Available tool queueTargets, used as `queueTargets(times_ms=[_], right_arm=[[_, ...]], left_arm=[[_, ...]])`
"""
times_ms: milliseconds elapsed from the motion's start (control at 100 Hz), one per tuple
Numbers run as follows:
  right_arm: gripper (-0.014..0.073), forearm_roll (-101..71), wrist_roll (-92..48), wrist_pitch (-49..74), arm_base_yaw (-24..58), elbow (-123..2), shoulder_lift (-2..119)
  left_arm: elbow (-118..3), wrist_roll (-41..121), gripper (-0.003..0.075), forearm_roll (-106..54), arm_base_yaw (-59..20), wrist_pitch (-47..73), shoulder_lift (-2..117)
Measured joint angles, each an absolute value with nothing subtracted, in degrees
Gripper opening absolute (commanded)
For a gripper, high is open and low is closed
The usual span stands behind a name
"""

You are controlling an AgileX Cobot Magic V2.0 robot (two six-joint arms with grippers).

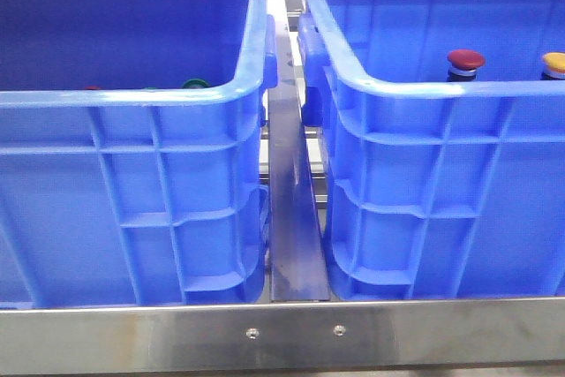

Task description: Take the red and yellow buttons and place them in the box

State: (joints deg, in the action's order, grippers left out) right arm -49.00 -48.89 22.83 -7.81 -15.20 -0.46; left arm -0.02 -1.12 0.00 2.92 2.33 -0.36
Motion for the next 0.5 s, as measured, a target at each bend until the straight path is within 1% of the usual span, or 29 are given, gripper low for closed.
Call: queueTargets(times_ms=[230, 350, 430, 500], right_arm=[[-0.0070, -49.0, -48.9, 21.4, -7.8, -15.0, -0.5], [-0.0070, -48.7, -48.9, 15.7, -7.8, -13.6, -0.5], [-0.0070, -44.7, -47.1, 11.0, -7.5, -12.2, -0.5], [-0.0070, -37.5, -41.5, 8.7, -6.2, -11.1, -0.5]], left_arm=[[0.0, -1.1, -0.0020, 0.0, 2.9, 2.3, -0.4], [0.0, -1.1, -0.0020, 0.0, 2.9, 2.3, -0.4], [0.0, -1.1, -0.0020, 0.0, 2.9, 2.3, -0.4], [0.0, -1.1, -0.0020, 0.0, 2.9, 2.3, -0.4]])
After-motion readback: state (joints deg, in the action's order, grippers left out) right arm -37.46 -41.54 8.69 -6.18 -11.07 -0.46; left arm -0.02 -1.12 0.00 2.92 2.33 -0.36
